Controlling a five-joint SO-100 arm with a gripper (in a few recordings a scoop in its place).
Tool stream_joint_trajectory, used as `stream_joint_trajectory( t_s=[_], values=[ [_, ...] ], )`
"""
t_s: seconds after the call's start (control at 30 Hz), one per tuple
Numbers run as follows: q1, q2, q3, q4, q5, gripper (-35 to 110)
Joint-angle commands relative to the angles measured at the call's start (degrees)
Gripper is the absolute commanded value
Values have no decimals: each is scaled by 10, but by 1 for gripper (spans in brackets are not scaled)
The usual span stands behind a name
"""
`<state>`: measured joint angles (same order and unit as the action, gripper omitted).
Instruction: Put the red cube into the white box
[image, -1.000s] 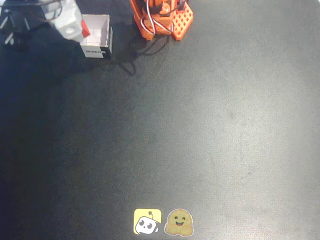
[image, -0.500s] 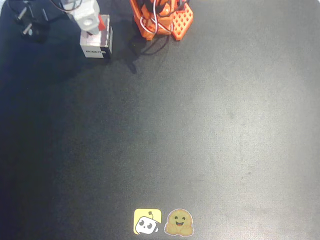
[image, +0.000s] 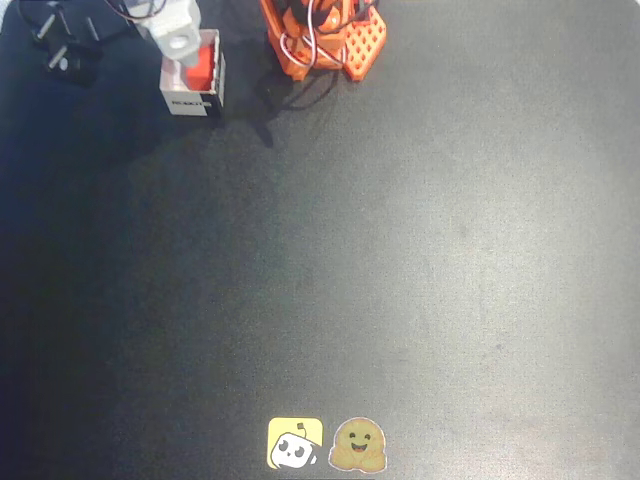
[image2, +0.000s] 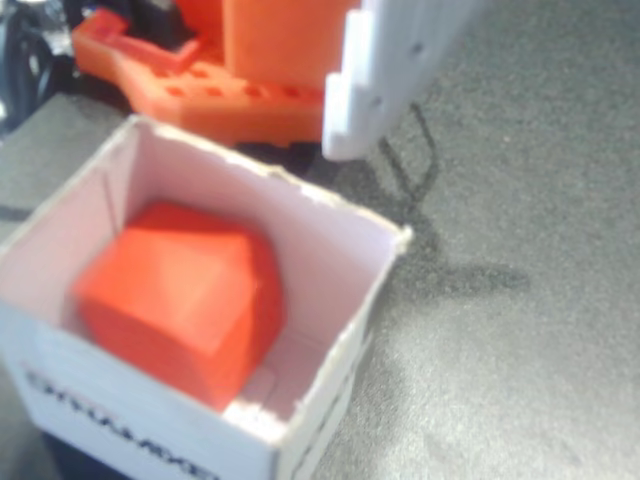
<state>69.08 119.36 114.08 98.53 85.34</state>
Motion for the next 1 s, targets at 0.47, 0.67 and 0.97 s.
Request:
stream_joint_trajectory(
  t_s=[0.47,0.67,0.97],
  values=[
    [-359,241,120,-215,-212,0],
    [-494,361,253,-300,-221,0],
    [-589,571,380,-297,-216,0]
  ],
)
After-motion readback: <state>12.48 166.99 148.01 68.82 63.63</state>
